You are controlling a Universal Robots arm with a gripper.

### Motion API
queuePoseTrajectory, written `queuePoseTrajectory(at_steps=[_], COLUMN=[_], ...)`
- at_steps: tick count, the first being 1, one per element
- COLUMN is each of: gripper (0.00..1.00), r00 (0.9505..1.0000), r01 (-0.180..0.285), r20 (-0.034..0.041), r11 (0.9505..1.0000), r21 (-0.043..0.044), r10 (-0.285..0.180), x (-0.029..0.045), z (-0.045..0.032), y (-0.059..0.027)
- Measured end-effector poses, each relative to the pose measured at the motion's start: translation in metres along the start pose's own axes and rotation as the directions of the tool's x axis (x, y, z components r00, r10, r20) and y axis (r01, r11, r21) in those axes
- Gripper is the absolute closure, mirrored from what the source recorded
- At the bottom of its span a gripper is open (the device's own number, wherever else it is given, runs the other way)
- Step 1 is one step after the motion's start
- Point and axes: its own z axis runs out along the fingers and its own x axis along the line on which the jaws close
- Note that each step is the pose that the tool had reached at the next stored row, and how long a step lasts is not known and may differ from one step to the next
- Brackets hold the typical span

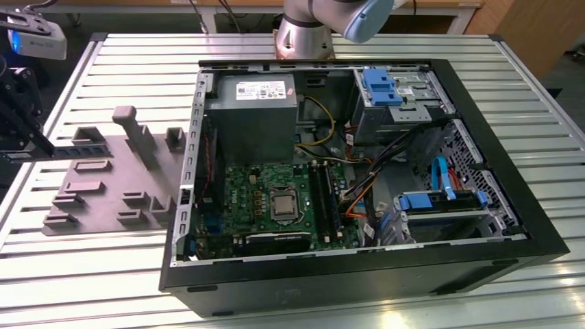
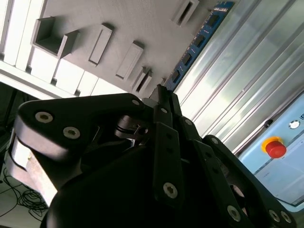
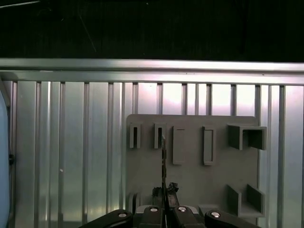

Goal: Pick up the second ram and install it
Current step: 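Pick up the second ram and move it above second insertion slot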

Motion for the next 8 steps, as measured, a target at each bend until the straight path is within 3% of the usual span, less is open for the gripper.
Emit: queuePoseTrajectory(at_steps=[8], gripper=[0.86], r00=[1.0000], r01=[0.000], r20=[0.0000], r11=[1.0000], r21=[0.0000], r10=[0.000], x=[0.0000], z=[-0.0074], y=[-0.0001])
